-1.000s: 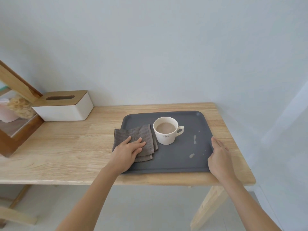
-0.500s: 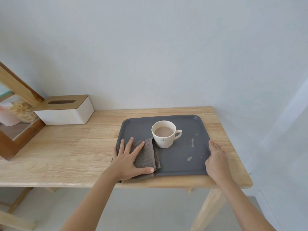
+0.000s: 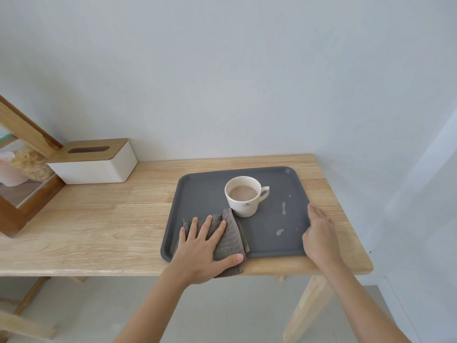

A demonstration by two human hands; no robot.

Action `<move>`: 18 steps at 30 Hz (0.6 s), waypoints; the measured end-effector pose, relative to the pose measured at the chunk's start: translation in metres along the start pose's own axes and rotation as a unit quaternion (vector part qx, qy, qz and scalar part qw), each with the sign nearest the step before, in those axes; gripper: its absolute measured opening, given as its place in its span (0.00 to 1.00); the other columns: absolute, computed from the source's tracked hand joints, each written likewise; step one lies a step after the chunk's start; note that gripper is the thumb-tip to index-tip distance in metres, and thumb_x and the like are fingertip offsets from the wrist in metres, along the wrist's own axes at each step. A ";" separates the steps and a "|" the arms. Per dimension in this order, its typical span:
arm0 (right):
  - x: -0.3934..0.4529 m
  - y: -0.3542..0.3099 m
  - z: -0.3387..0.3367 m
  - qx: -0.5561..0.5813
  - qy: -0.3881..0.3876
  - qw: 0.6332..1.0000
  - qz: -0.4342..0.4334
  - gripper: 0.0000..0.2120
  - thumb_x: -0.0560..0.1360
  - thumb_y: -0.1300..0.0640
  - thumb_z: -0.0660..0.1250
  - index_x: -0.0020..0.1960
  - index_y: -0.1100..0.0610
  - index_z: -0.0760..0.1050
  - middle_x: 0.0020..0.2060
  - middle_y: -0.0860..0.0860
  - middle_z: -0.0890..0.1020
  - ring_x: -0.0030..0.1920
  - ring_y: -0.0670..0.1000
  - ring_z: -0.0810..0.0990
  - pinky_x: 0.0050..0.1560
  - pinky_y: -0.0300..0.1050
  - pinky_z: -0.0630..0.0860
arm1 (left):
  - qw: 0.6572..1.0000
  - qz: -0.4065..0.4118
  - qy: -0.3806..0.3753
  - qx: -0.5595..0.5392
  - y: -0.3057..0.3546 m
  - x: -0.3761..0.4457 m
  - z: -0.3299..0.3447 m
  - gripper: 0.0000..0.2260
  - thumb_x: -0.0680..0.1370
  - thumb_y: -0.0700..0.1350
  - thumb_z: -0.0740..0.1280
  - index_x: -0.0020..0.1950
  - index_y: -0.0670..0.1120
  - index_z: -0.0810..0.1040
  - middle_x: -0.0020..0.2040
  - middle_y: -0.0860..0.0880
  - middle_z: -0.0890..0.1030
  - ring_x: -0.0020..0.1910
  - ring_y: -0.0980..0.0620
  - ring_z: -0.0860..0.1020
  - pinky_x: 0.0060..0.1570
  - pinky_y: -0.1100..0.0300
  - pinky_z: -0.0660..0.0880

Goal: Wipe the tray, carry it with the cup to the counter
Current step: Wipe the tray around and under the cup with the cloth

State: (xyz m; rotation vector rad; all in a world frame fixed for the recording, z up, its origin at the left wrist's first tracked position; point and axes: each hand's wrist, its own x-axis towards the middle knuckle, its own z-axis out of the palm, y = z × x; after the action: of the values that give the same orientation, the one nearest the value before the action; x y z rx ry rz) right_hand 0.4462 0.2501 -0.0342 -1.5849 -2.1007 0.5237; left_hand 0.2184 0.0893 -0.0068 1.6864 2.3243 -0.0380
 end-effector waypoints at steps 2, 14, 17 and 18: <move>0.000 -0.001 -0.001 0.000 -0.004 1.000 -0.001 0.31 0.73 0.73 0.54 0.75 0.63 0.56 0.74 0.56 0.65 0.77 0.56 0.55 0.77 0.52 0.50 | 1.000 0.010 0.008 -0.001 0.005 -0.005 0.004 0.45 0.64 0.80 0.42 0.78 0.62 0.41 0.80 0.52 0.41 0.78 0.43 0.38 0.75 0.40 0.39; 0.002 -0.014 -0.015 -0.085 -0.013 0.996 0.006 0.26 0.79 0.63 0.53 0.76 0.56 0.54 0.73 0.52 0.64 0.76 0.59 0.52 0.73 0.62 0.54 | 0.950 0.018 0.191 -0.247 0.016 0.003 -0.023 0.30 0.74 0.69 0.54 0.73 0.59 0.60 0.80 0.52 0.41 0.78 0.50 0.35 0.74 0.43 0.36; 0.016 -0.038 -0.028 0.024 0.003 0.996 -0.082 0.24 0.80 0.63 0.54 0.76 0.58 0.57 0.73 0.55 0.65 0.75 0.59 0.57 0.73 0.55 0.57 | 0.905 -0.011 0.223 -0.361 0.021 0.022 -0.048 0.32 0.76 0.58 0.66 0.76 0.52 0.58 0.79 0.52 0.54 0.78 0.52 0.51 0.75 0.49 0.54; 0.023 -0.046 -0.031 0.065 -0.029 0.992 -0.102 0.25 0.79 0.63 0.56 0.76 0.57 0.57 0.73 0.55 0.65 0.74 0.57 0.61 0.72 0.51 0.60 | 0.903 -0.016 0.204 -0.378 0.022 0.030 -0.052 0.36 0.74 0.56 0.70 0.77 0.50 0.57 0.79 0.53 0.58 0.77 0.53 0.56 0.74 0.51 0.58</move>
State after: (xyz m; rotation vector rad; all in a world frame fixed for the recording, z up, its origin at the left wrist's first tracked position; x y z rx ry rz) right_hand 0.4221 0.2609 0.0197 -1.2807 -2.1928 0.6278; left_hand 0.2203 0.1340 0.0393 1.3150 2.1668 1.1550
